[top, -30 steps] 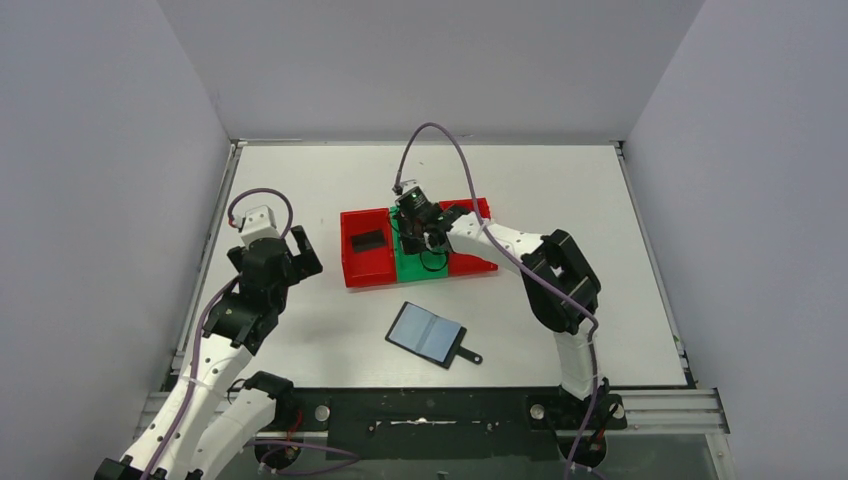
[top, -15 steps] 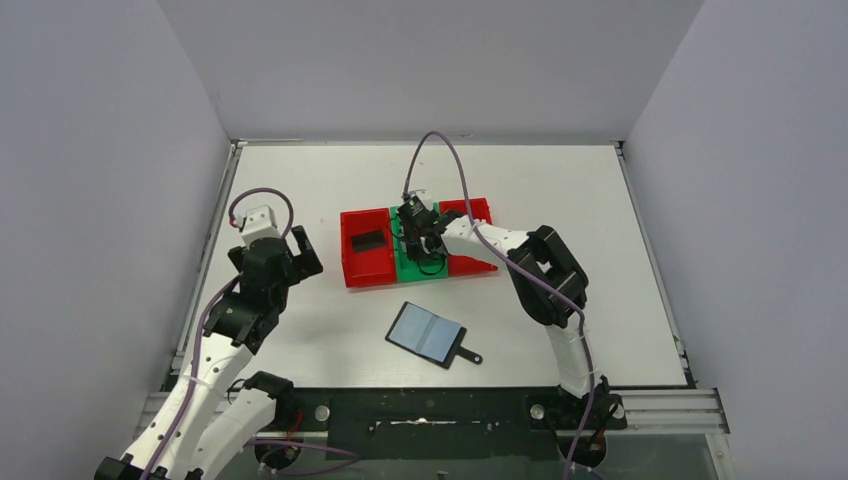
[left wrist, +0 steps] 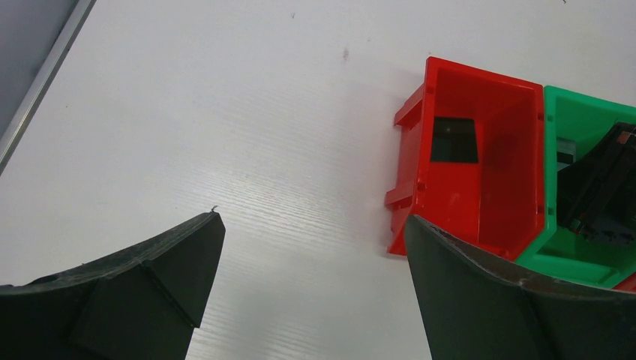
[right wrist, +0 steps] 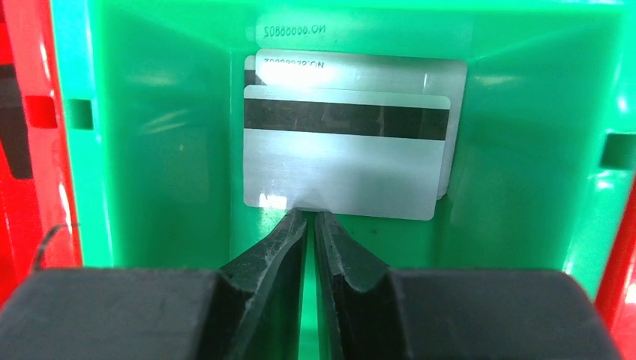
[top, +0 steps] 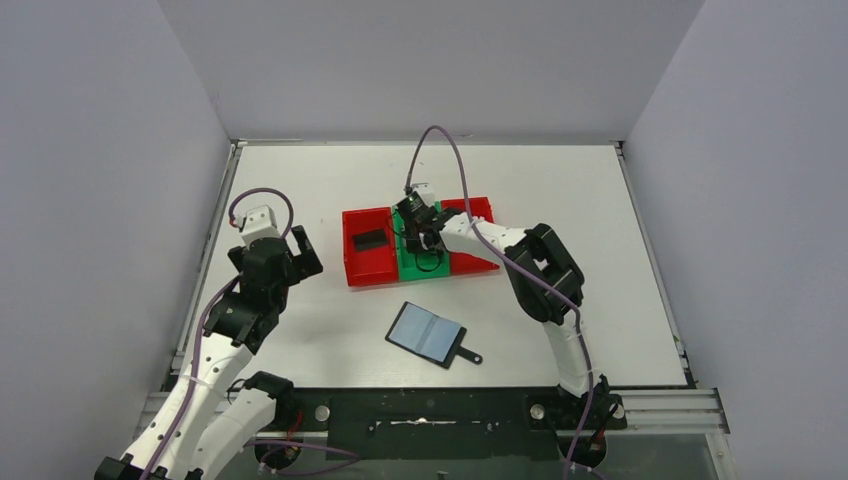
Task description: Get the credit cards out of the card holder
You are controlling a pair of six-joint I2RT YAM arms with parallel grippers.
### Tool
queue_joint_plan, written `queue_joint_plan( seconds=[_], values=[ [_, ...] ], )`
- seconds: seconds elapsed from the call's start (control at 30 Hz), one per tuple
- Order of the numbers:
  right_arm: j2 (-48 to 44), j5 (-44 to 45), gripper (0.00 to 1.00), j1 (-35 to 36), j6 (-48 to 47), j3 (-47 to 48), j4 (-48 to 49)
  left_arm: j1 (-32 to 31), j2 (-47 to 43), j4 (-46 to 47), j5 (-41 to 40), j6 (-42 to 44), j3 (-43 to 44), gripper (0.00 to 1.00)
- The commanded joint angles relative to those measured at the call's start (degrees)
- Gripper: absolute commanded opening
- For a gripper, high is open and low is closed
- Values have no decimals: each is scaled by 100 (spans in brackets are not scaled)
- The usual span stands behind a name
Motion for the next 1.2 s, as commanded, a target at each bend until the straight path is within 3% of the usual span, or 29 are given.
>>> queue_joint_plan(
  seconds=[0.0,0.47,0.77,0.93,1.17],
  values=[
    [110,369,14,-86,106,209,225,37,-39,303,50,68,31,93],
    [196,190,18,-207,222,479,234,37,-32,303,76,77,30,93],
    [-978,-114,35,-63,24,-169,558,37,-6,312,105,85,29,93],
    [-1695,762,45,214,154,-392,99,37,-29,292,81,77,30,93],
    [-2515,1397,63,1049,1469,-1580,28,55,4,299,104,77,40,93]
  ],
)
